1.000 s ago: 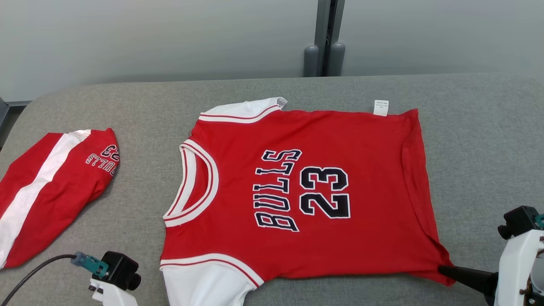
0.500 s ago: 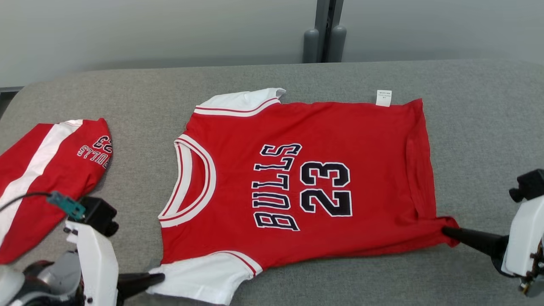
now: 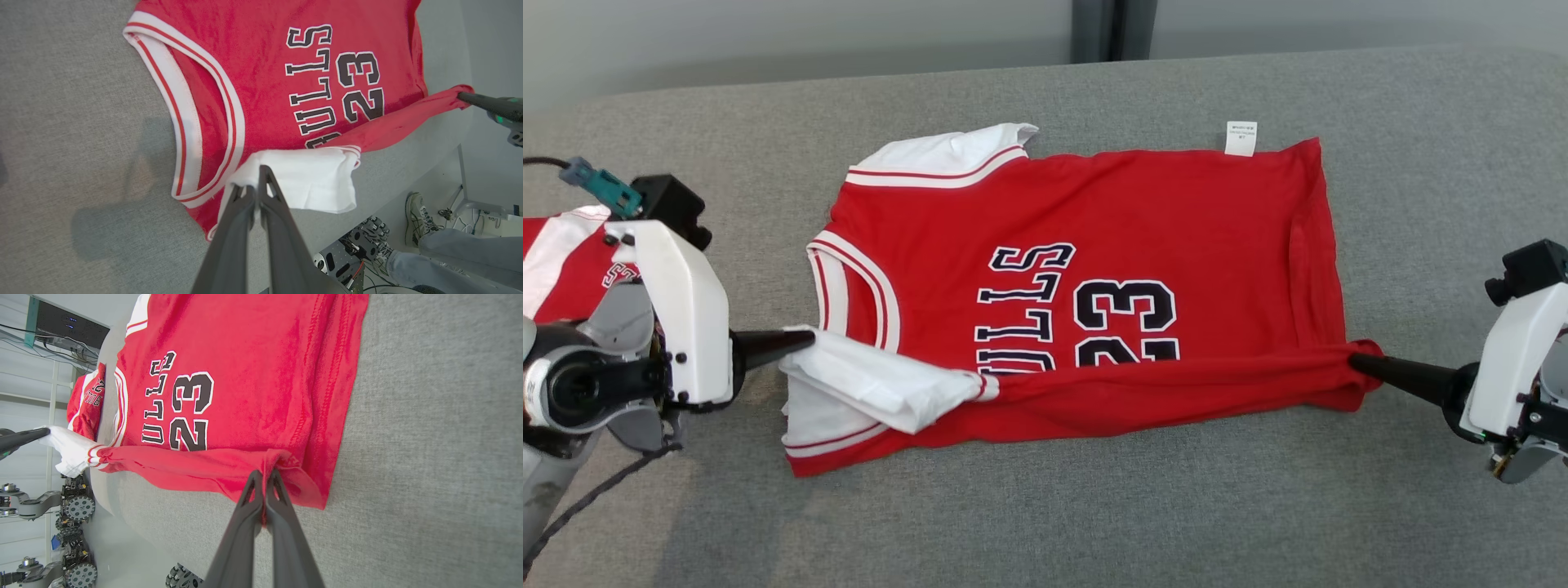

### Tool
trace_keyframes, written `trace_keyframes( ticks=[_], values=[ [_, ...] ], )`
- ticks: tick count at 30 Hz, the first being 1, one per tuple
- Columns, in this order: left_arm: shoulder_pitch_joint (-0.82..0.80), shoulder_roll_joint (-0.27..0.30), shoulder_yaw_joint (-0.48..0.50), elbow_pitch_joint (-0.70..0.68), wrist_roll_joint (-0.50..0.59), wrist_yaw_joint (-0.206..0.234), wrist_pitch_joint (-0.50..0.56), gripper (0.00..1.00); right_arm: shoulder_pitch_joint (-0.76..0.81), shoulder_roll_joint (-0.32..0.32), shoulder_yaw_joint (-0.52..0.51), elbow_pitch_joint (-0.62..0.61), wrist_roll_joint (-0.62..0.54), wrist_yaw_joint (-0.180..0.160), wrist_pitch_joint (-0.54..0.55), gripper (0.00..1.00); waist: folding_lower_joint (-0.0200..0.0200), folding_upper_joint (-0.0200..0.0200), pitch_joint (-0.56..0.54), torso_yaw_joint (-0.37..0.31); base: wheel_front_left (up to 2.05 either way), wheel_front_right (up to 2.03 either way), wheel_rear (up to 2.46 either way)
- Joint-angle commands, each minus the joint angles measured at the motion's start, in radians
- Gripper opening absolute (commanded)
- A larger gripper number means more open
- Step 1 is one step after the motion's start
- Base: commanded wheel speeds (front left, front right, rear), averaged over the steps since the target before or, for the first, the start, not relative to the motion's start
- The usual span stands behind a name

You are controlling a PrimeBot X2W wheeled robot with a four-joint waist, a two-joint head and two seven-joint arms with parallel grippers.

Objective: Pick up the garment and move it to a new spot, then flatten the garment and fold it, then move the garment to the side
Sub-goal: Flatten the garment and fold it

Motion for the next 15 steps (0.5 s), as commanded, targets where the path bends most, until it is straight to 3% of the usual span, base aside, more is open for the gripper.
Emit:
trace_keyframes(
  ticks=[1,13,15],
  values=[
    [-0.037,-0.011,0.004,0.034,0.014,-0.01,-0.008,0.0,-0.023,0.012,0.002,0.013,0.0,0.0,-0.006,0.0,0.0,0.0,0.015,-0.012,0.0,0.0,0.0],
    [-0.149,-0.092,-0.025,0.244,0.073,-0.067,-0.036,0.0,-0.126,0.113,0.04,0.133,-0.025,0.0,0.007,0.0,0.0,0.0,0.063,-0.051,0.0,0.0,0.0],
    [-0.151,-0.101,-0.028,0.267,0.076,-0.076,-0.043,0.45,-0.132,0.127,0.04,0.144,-0.026,0.0,-0.004,0.39,0.0,0.0,0.063,-0.051,0.0,0.0,0.0]
  ],
)
